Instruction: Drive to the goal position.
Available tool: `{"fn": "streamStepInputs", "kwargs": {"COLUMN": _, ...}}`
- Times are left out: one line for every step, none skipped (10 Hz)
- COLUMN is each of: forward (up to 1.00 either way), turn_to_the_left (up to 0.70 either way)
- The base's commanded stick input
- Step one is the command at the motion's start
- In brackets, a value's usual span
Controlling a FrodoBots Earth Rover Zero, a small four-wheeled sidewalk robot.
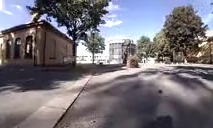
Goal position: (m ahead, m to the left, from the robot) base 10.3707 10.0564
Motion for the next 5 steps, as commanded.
{"fn": "streamStepInputs", "kwargs": {"forward": 0.7, "turn_to_the_left": 0.0}}
{"fn": "streamStepInputs", "kwargs": {"forward": 0.7, "turn_to_the_left": 0.0}}
{"fn": "streamStepInputs", "kwargs": {"forward": 0.7, "turn_to_the_left": 0.0}}
{"fn": "streamStepInputs", "kwargs": {"forward": 0.7, "turn_to_the_left": 0.01}}
{"fn": "streamStepInputs", "kwargs": {"forward": 0.7, "turn_to_the_left": 0.25}}
